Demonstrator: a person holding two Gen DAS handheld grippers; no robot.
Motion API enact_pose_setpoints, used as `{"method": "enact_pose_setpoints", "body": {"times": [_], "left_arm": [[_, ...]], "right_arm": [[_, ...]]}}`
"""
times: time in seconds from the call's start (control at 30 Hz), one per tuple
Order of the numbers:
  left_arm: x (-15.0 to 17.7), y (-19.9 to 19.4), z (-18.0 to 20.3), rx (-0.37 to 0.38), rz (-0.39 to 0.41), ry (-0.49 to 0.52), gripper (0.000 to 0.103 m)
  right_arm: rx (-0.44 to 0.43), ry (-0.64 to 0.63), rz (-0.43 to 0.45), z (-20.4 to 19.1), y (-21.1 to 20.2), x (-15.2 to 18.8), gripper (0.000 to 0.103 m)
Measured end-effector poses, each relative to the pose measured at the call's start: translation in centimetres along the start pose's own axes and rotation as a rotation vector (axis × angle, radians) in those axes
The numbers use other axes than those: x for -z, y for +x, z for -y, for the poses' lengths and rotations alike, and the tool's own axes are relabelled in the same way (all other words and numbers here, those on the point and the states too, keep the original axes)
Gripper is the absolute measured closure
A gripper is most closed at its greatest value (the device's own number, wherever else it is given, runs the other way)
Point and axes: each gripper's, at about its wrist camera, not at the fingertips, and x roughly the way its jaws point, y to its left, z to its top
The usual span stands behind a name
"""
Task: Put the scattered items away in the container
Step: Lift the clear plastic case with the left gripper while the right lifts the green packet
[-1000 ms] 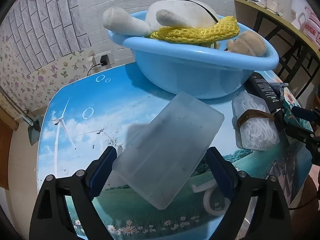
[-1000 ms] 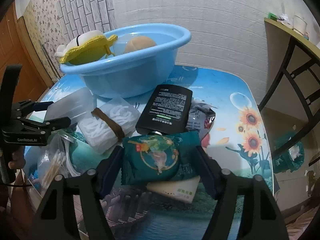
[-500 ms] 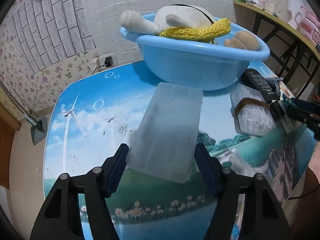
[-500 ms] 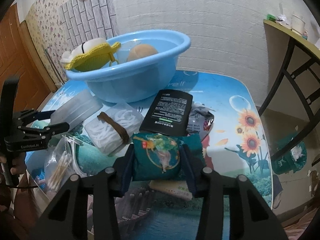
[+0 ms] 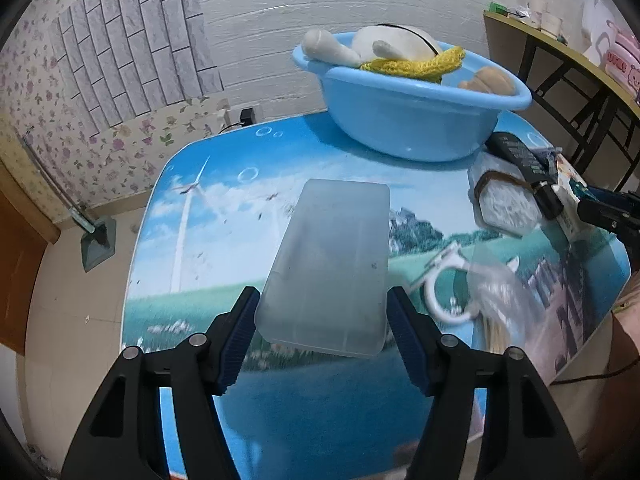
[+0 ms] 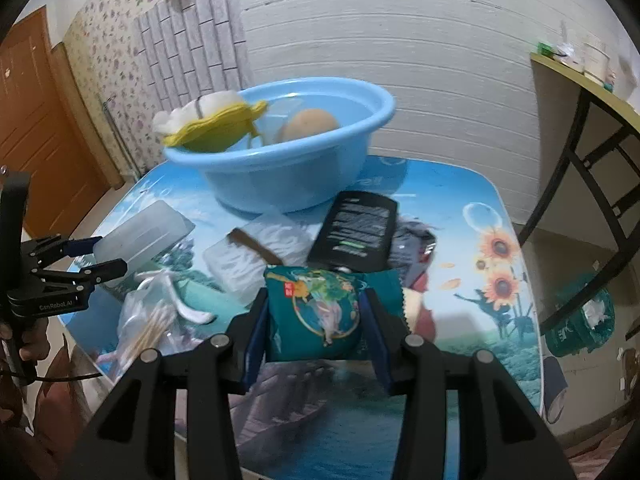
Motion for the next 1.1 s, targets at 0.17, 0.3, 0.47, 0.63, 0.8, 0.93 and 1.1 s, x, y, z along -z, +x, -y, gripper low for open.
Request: {"method": "enact_pose_setpoints", "body": {"times": [0.17,0.3,0.47,0.63,0.8,0.93,1.1], "left_arm": [[1.6,-1.0,-0.3,-0.020,-0.018,0.008,0.039],[2.8,-1.5,-0.7,-0.016,-0.039,-0.008,0.039],[3.6,-1.5,-0.6,-0.012,-0.048,-0.010,0.039],[3.4,-1.4,0.1,-0.010,-0.039,0.024,0.039],[2.8,-0.8,0.0,0.000,-0.040,0.020,0.039],[2.5,-0.1,0.0,0.007,-0.042,0.014,0.039],[2.4,0.8,-0.3,0.034,-0.049,-0.016,0.038]], "right_arm": [[-0.027,-0.027,-0.003,-1.4,-0.3,0.5,0.060],[-0.058,-0.058,-0.018,-2.9,-0.3,1.1,0.060],[-0.100,-0.082,-0.064,-4.3,0.8,1.8,0.060],[-0.109,-0.094,-0.098,-5.1,1.7,2.5,0.060],[-0.105,-0.072,-0.126,-4.7,2.5,2.8,0.060],[-0.089,-0.070,-0.130,-4.7,2.9,2.9,0.057],[-0.058,-0.090,-0.135,-5.2,3.1,3.1,0.042]]}}
